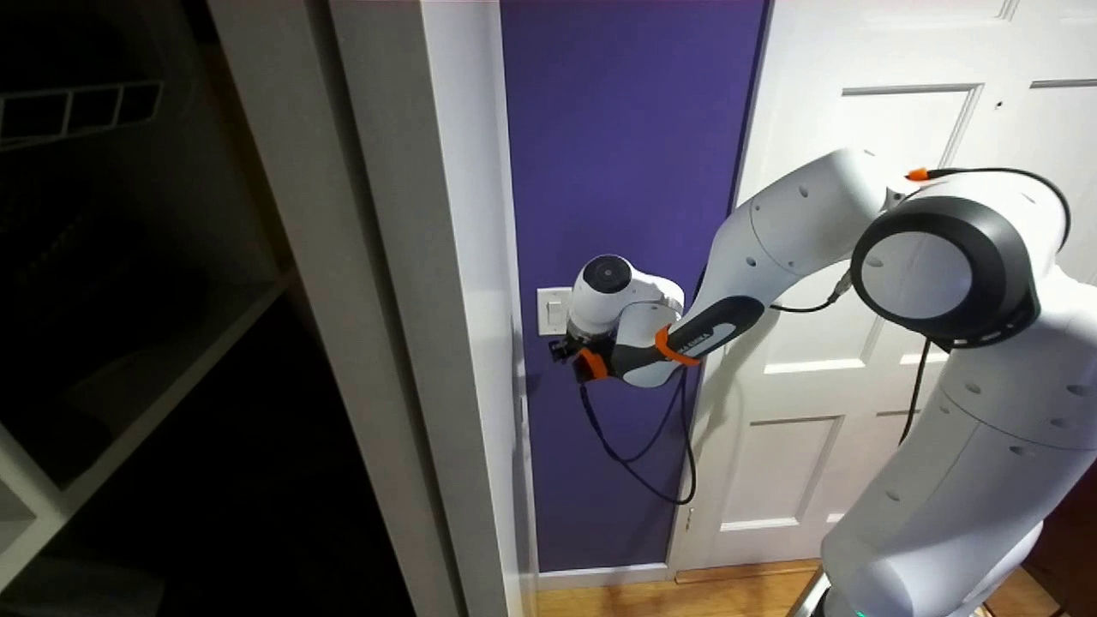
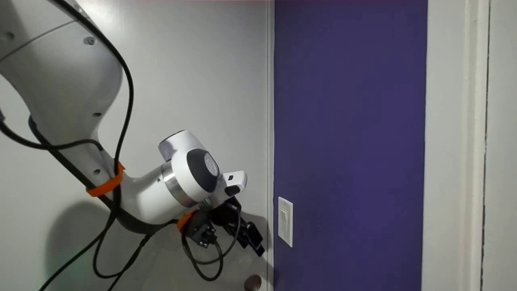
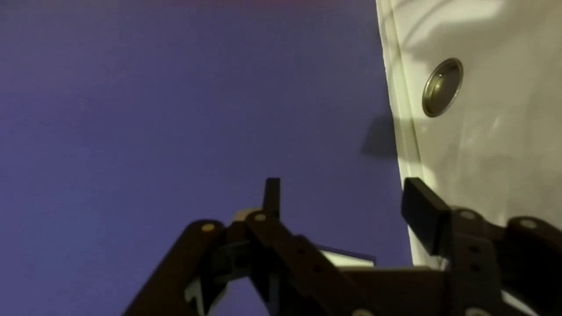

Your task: Flip the light switch downwards

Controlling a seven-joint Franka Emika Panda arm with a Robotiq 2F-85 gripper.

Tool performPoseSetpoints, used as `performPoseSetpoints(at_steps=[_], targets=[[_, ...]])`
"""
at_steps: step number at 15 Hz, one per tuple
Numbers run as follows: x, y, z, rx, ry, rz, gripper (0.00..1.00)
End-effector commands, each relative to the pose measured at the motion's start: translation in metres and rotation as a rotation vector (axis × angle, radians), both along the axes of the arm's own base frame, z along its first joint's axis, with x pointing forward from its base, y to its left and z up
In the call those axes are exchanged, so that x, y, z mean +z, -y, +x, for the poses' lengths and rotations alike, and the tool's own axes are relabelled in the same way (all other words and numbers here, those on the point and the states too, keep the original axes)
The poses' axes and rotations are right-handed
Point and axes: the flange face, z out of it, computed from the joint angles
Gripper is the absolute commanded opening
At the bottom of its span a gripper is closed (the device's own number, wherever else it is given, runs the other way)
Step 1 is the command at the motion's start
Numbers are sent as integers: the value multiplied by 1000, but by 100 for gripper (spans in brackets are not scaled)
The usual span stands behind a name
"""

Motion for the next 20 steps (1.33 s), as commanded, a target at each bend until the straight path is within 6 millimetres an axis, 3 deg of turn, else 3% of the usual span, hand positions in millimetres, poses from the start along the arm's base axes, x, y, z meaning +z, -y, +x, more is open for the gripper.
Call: performPoseSetpoints(at_steps=[1, 9, 17, 19, 20], targets=[[19, 8, -29, -5, -43, -43, 100], [60, 24, -62, -61, -89, -153, 100], [110, 19, -91, -106, 7, -236, 100], [115, 19, -95, -107, 28, -238, 100], [112, 21, -83, -99, 0, -217, 100]])
